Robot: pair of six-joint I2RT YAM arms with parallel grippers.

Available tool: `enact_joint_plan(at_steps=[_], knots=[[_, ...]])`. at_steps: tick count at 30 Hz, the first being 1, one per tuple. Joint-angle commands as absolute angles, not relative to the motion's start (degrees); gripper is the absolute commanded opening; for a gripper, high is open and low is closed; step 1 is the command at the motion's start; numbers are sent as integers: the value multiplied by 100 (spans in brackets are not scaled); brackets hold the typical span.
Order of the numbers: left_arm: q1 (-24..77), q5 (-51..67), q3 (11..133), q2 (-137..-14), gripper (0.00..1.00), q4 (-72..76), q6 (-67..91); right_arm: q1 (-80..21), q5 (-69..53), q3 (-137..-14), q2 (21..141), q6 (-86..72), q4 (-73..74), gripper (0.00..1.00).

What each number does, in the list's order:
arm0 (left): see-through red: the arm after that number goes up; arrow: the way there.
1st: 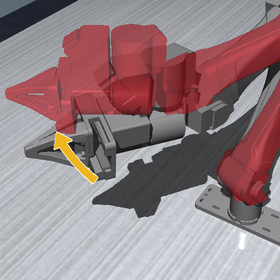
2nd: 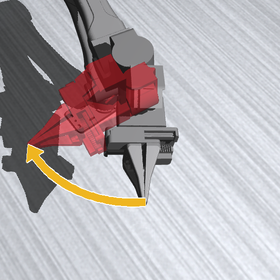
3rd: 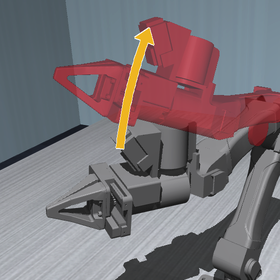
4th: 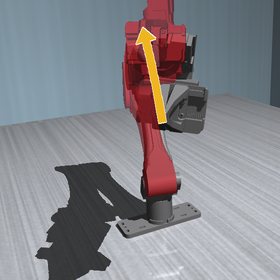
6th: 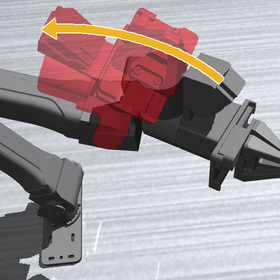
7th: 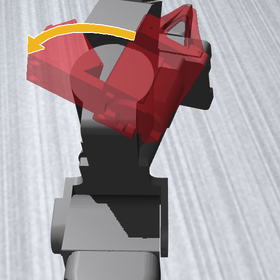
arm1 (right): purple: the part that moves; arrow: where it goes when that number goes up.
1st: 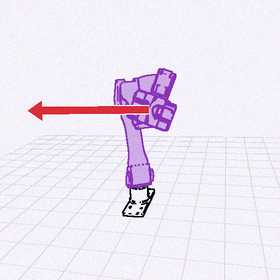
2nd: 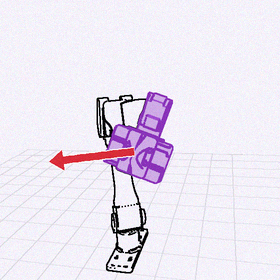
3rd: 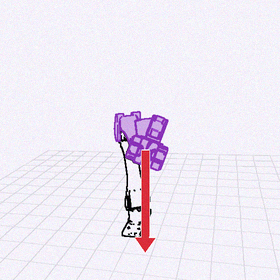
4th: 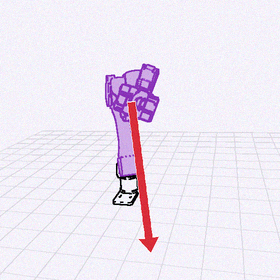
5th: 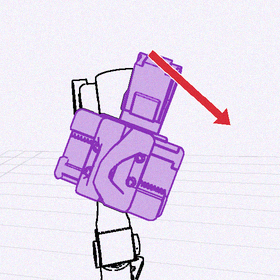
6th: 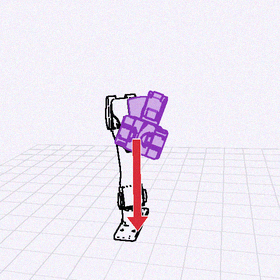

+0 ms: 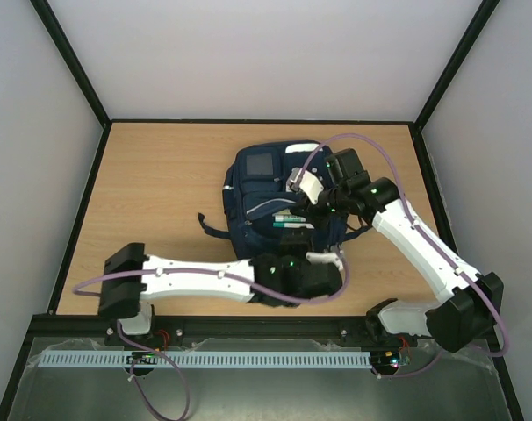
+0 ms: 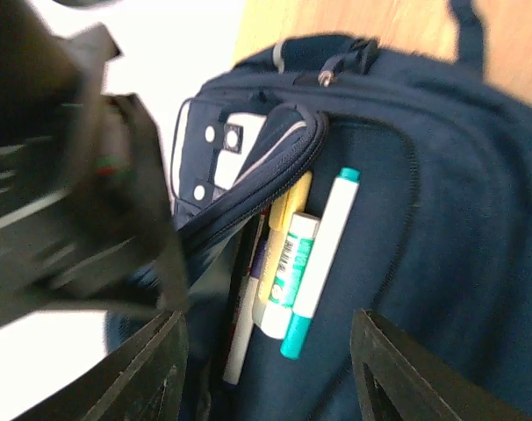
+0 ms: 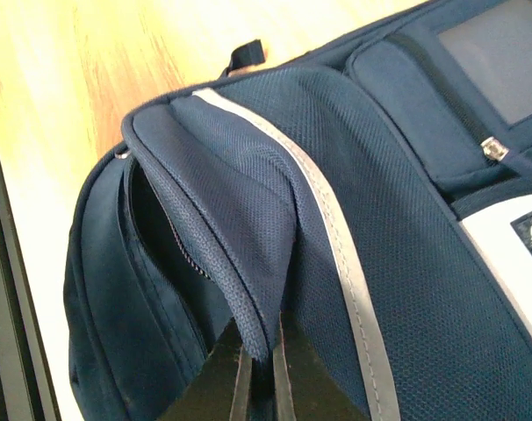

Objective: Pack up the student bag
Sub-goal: Place the stationery in the student bag, then zip the student bag at the center of the board.

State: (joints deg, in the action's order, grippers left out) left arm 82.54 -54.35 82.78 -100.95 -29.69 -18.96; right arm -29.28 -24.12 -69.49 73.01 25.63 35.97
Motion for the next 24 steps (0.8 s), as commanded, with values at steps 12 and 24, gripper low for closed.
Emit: enact_joint_plan(at_steps=[12, 24], knots=[[9455, -4694, 6193, -7797, 58, -3433, 2029, -2988, -1829, -5213, 6873, 3466, 3507, 11], [7472, -3254, 4940, -5464, 72, -3261, 4149, -3315, -944, -4593, 6288, 3604, 3478, 69]])
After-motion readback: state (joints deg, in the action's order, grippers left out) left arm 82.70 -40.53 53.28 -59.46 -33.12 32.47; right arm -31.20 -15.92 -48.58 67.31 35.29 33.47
